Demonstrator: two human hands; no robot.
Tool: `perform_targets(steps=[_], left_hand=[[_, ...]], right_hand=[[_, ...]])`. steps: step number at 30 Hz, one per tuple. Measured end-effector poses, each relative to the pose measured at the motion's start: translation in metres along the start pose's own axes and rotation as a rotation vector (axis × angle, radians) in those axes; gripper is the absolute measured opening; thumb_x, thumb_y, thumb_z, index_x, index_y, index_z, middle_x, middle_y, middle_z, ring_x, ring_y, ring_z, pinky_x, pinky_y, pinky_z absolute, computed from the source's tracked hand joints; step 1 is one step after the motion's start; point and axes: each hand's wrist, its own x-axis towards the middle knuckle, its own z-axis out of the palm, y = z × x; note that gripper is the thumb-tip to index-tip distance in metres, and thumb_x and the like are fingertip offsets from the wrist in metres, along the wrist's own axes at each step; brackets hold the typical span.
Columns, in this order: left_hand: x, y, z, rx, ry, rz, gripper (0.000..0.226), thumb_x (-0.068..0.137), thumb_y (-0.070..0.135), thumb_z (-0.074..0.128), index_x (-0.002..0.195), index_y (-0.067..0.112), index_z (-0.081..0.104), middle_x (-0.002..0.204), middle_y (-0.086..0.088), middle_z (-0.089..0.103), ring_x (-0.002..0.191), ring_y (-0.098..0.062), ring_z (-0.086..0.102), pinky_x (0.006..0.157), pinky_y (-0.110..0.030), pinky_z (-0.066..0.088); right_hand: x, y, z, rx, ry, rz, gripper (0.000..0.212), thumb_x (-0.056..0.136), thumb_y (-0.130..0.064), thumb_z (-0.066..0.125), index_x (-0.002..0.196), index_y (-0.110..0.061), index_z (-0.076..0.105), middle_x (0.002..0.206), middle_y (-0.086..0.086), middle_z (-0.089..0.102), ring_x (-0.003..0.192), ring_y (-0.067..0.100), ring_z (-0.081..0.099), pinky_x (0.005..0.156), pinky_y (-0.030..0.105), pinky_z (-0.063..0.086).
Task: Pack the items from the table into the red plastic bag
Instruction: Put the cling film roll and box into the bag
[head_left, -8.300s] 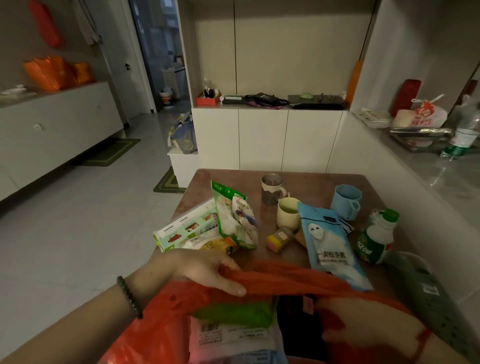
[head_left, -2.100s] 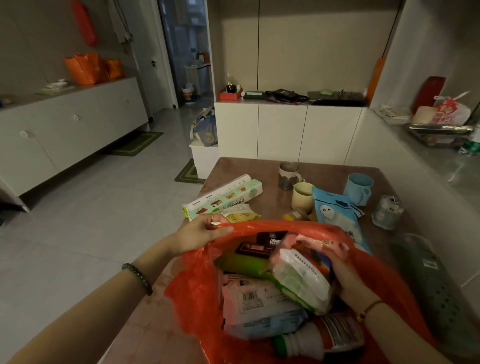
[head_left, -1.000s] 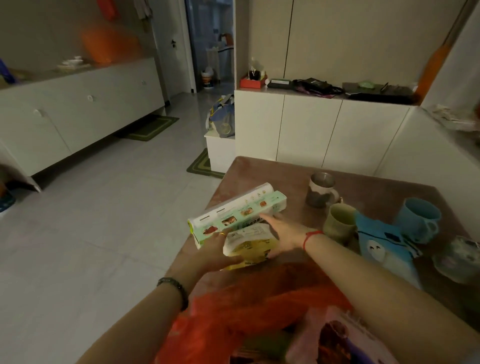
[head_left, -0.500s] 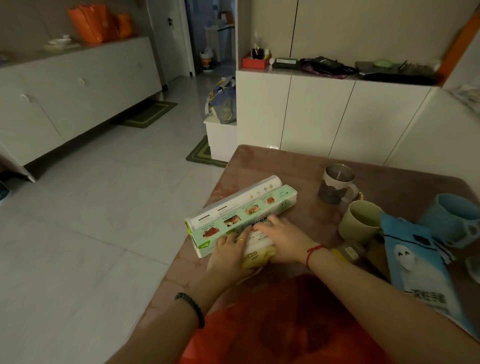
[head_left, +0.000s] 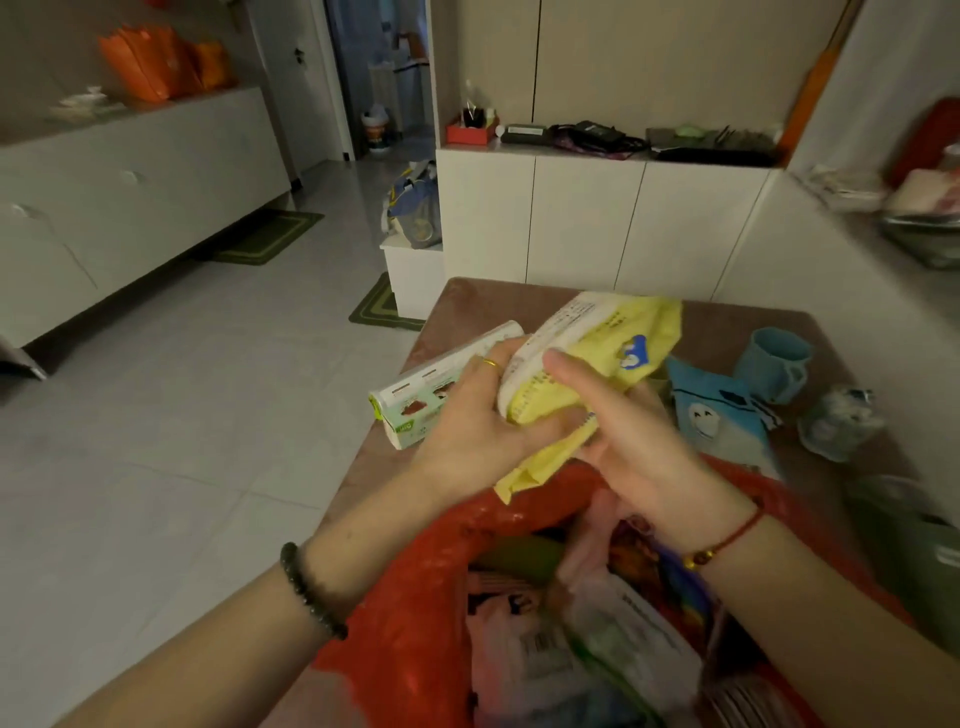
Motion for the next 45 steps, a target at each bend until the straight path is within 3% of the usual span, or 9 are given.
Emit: perform_targets(steps=[5, 8, 15, 20, 25, 30, 32, 37, 45], left_hand=[[-0.041, -0.015, -0.020, 0.631, -0.341, 0.042, 0.103, 0.052, 0.077, 0.056, 0.139, 0.052, 0.007, 0.154, 0.013, 0.019, 0.143, -0.008, 0.015, 0.118, -0.030, 0.016], [-0.054, -0.049, -0.031, 1.090, -0.445, -0.077, 0.082, 0.070, 0.066, 0.060, 0.137, 0.024, 0.039, 0.143, -0.005, 0.045, 0.133, -0.023, 0.039, 0.108, -0.038, 0.036], [-0.045, -0.024, -0.051, 0.160, -0.042, -0.363, 0.007, 0.085, 0.028, 0.064, 0.081, 0.023, 0.066, 0.083, 0.002, 0.066, 0.074, -0.019, 0.061, 0.056, -0.016, 0.051], [-0.049, -0.022, -0.044, 0.059, -0.081, -0.368, 0.012, 0.086, 0.025, 0.063, 0.085, 0.016, 0.071, 0.089, 0.011, 0.064, 0.083, -0.006, 0.062, 0.075, -0.014, 0.051], [-0.059, -0.029, -0.042, 0.244, -0.230, -0.234, 0.033, 0.089, 0.021, 0.059, 0.116, 0.002, 0.061, 0.114, -0.003, 0.061, 0.078, 0.012, 0.063, 0.067, -0.007, 0.051], [-0.050, -0.022, -0.058, 0.223, -0.529, -0.351, 0.050, 0.091, 0.046, 0.044, 0.133, 0.018, 0.044, 0.120, 0.011, 0.050, 0.099, 0.007, 0.054, 0.079, -0.007, 0.047], [-0.029, -0.030, -0.071, 0.228, -0.388, -0.441, 0.067, 0.082, 0.066, 0.040, 0.133, 0.023, 0.044, 0.118, -0.003, 0.057, 0.099, -0.012, 0.060, 0.084, -0.025, 0.053], [0.046, -0.085, -0.076, 0.607, -0.120, -0.424, 0.057, 0.091, 0.041, 0.052, 0.140, 0.017, 0.036, 0.134, -0.010, 0.054, 0.109, -0.025, 0.058, 0.091, -0.033, 0.047], [0.121, -0.187, -0.038, 1.000, -0.152, -0.381, 0.074, 0.085, 0.046, 0.056, 0.144, 0.013, 0.027, 0.147, -0.009, 0.038, 0.131, -0.025, 0.040, 0.108, -0.035, 0.035]], right_hand=[[-0.035, -0.016, -0.025, -0.088, 0.095, -0.109, 0.066, 0.061, -0.025, 0.077, 0.124, -0.024, 0.054, 0.111, -0.002, 0.070, 0.100, 0.018, 0.068, 0.082, 0.042, 0.055], [-0.062, -0.019, -0.039, -0.258, -0.089, -0.023, 0.079, 0.042, -0.038, 0.087, 0.115, -0.023, 0.059, 0.100, -0.004, 0.074, 0.091, 0.015, 0.071, 0.064, 0.027, 0.057], [-0.091, 0.037, -0.016, -0.470, -0.430, 0.543, 0.015, 0.084, -0.008, 0.060, 0.090, -0.021, 0.063, 0.076, -0.005, 0.074, 0.069, 0.009, 0.070, 0.066, 0.020, 0.054], [-0.052, 0.072, 0.009, -0.654, -0.156, 0.331, 0.021, 0.090, -0.029, 0.053, 0.110, -0.023, 0.057, 0.100, -0.005, 0.062, 0.093, 0.013, 0.059, 0.083, 0.026, 0.048], [-0.049, 0.058, 0.018, -1.330, -0.410, 0.084, 0.015, 0.094, -0.024, 0.047, 0.102, -0.018, 0.058, 0.115, 0.005, 0.063, 0.108, 0.020, 0.058, 0.076, 0.020, 0.041], [-0.037, -0.019, -0.003, -1.063, -0.818, 0.383, 0.033, 0.093, -0.025, 0.049, 0.123, -0.013, 0.055, 0.110, 0.005, 0.066, 0.082, 0.009, 0.066, 0.077, 0.026, 0.055], [-0.013, -0.043, -0.011, -0.888, -0.729, 0.304, 0.029, 0.091, -0.019, 0.050, 0.120, -0.017, 0.055, 0.103, 0.001, 0.068, 0.086, 0.012, 0.069, 0.076, 0.025, 0.057], [0.077, -0.032, -0.023, -0.696, -0.327, 0.168, 0.042, 0.086, -0.008, 0.060, 0.126, -0.012, 0.050, 0.105, 0.010, 0.066, 0.088, 0.020, 0.068, 0.077, 0.030, 0.059], [0.198, 0.052, -0.041, -1.283, -0.303, 0.091, 0.077, 0.079, -0.022, 0.070, 0.143, -0.021, 0.027, 0.143, 0.008, 0.041, 0.128, 0.021, 0.042, 0.099, 0.028, 0.039]])
